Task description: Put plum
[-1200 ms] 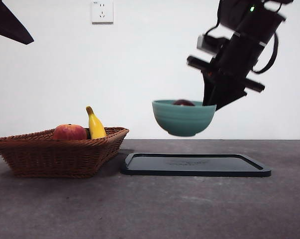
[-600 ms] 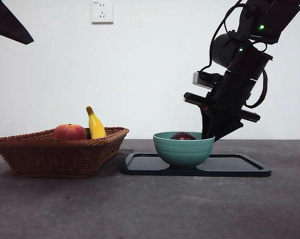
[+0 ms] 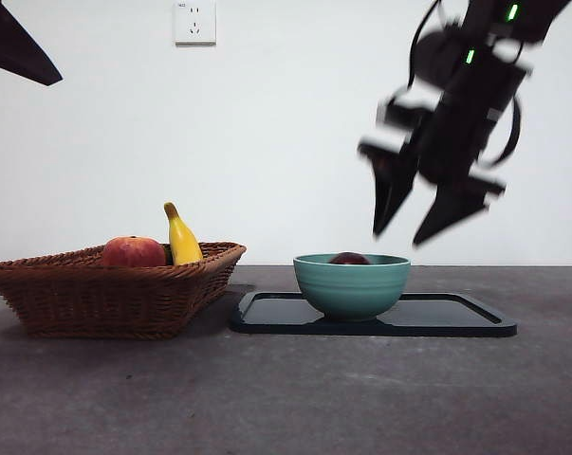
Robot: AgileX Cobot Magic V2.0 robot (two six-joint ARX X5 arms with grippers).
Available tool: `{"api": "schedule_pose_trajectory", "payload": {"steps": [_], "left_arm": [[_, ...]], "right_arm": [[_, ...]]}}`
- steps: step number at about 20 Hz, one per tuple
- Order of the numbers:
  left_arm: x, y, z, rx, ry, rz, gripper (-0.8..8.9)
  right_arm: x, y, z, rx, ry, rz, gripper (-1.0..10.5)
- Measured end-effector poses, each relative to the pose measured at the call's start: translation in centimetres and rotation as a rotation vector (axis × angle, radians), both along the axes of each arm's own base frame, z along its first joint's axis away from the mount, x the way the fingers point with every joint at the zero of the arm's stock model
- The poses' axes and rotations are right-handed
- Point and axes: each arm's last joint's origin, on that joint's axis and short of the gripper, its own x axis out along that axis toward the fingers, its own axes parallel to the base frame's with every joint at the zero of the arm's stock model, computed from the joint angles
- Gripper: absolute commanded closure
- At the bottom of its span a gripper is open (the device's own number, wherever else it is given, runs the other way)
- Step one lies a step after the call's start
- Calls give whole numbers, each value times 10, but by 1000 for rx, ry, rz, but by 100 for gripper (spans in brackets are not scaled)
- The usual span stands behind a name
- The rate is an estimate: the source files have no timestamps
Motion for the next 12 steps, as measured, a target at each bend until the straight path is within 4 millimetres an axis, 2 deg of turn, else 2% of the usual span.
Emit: {"api": "schedule_pose_trajectory", "payload": {"steps": [2, 6, 8, 12], "left_arm": [[0, 0, 0, -1, -1, 0, 408], [0, 0, 0, -1, -3, 0, 408], [0, 0, 0, -2, -3, 0, 408], [0, 0, 0, -2, -3, 0, 408]], "right_arm": [[-23, -8, 46, 27, -89, -1, 670], [-87, -27, 115, 47, -212, 22, 670], [-118, -37, 135, 37, -235, 39, 670], [-165, -49, 152, 48, -260, 62, 671]]}}
